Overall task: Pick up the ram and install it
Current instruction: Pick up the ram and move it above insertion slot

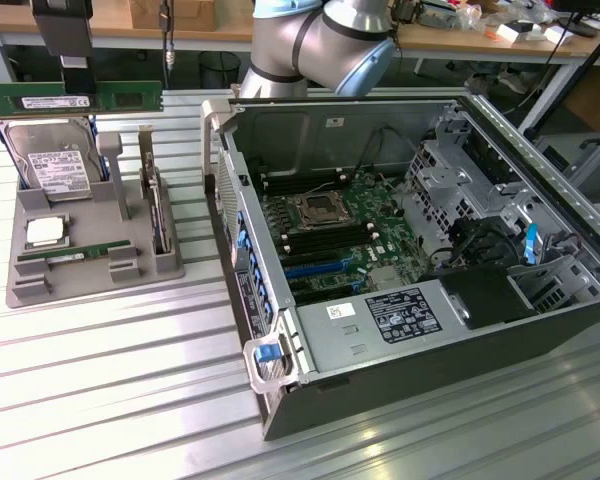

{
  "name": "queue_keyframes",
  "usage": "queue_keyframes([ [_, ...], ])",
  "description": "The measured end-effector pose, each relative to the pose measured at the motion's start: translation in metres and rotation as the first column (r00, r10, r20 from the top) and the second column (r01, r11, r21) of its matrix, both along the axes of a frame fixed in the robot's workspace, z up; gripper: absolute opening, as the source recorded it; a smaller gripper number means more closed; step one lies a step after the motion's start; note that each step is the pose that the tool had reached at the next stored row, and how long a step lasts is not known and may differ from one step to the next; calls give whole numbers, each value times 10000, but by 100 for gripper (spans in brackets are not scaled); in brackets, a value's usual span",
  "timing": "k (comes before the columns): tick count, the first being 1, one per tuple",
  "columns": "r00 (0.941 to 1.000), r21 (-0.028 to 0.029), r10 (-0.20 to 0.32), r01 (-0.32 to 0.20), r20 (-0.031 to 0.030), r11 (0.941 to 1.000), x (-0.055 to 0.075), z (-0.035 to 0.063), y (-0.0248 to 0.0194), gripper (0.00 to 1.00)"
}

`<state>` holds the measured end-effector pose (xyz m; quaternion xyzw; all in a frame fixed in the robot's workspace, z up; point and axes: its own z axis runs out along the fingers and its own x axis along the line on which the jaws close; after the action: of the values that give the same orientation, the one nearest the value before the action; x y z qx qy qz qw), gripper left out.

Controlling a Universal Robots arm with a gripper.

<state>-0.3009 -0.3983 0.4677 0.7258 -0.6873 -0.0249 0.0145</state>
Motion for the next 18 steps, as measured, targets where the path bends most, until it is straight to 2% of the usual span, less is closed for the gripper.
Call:
queue_keyframes([
  [18, 10000, 0, 77, -77, -39, 10000, 210, -4, 0, 12],
])
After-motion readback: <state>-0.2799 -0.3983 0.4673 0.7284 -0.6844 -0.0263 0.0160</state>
